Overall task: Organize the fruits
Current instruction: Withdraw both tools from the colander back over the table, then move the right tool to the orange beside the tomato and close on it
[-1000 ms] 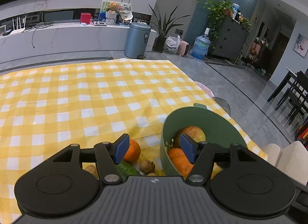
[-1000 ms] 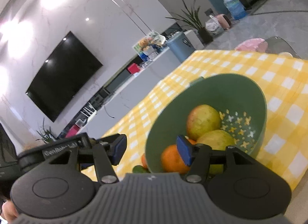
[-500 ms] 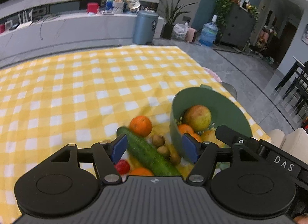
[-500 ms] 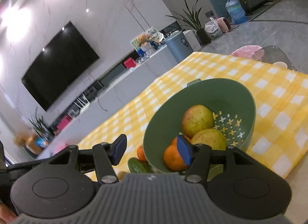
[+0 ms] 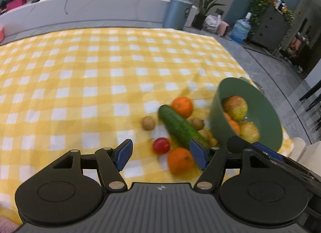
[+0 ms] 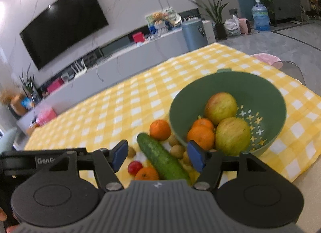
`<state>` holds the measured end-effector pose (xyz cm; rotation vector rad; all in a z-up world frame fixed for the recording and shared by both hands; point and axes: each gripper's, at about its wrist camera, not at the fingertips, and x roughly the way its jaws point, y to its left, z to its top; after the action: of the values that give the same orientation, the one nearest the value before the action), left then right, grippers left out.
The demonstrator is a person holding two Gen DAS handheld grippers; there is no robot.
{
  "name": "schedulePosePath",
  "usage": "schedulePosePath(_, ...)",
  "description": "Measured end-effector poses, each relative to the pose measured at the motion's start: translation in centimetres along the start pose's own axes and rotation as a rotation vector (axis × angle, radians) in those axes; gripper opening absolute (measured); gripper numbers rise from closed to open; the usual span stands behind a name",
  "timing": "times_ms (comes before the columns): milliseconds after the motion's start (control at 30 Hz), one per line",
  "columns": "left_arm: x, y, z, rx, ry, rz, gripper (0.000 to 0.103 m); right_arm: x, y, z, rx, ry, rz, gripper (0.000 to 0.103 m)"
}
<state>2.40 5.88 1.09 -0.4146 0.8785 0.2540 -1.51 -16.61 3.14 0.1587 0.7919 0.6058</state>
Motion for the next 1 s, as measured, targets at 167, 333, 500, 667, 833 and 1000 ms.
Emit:
schedulePosePath(167,0.1,2.5,-0.4,-0.055,0.02,0.022,0.077,1.5,-0.2,-0.3,0.089,0.109,0.004,0.071)
schedulePosePath(333,1.7,5.1,-0.6,-0.122,0.071,0.058,0.077,2.7,-0.3,-1.3,0.125,0.144,0.012,0.066)
schedulePosePath(500,2.6,6.4,-0.4,-0.182,0.102,0.04,0.077,3.9,-0.1,-2.2,0.121,0.159,-0.008,0.039)
schedulePosePath(667,2.8,6.7,-0.5,-0.19,0.112,0.036,0.077,4.8,0.9,-3.0,0.055,0.161,0.013,0.027)
schedulePosePath(833,3.2,7.2,-0.5,-0.215,0.126,0.037,0.077,6.2,2.9,-4.3,0.005,0.159,-0.073,0.029)
schedulePosePath(1000,3.1,7.3,-0.6,-0.218,0.124,0.033,0.077,7.3,6.4,-6.1,-0.149,0.082,-0.225,0.039)
